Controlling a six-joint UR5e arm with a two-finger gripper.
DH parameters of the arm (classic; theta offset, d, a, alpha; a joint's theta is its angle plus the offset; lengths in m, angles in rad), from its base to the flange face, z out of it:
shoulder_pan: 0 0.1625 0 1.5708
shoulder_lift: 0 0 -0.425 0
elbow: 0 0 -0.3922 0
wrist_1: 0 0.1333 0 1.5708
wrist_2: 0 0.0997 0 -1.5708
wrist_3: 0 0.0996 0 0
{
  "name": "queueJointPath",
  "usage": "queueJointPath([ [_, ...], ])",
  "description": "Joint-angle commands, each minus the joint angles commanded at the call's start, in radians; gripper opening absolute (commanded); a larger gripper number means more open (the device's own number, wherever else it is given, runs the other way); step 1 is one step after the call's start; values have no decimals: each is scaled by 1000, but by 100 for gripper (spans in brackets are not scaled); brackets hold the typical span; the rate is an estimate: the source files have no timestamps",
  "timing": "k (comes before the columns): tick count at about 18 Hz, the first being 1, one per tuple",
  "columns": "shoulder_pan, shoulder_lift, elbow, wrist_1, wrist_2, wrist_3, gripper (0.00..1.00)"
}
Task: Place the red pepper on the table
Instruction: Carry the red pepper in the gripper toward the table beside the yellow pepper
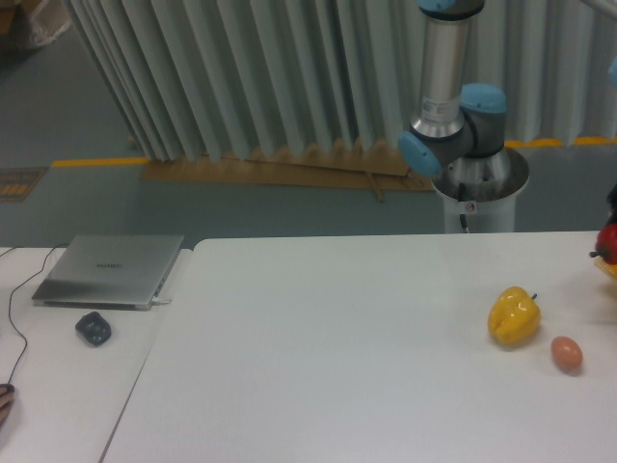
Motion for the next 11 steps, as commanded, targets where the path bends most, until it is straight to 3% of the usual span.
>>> queueJointPath([
  [6, -124, -14, 3, 87, 2, -236, 52],
  [11, -196, -61, 6, 176, 3, -364, 52],
])
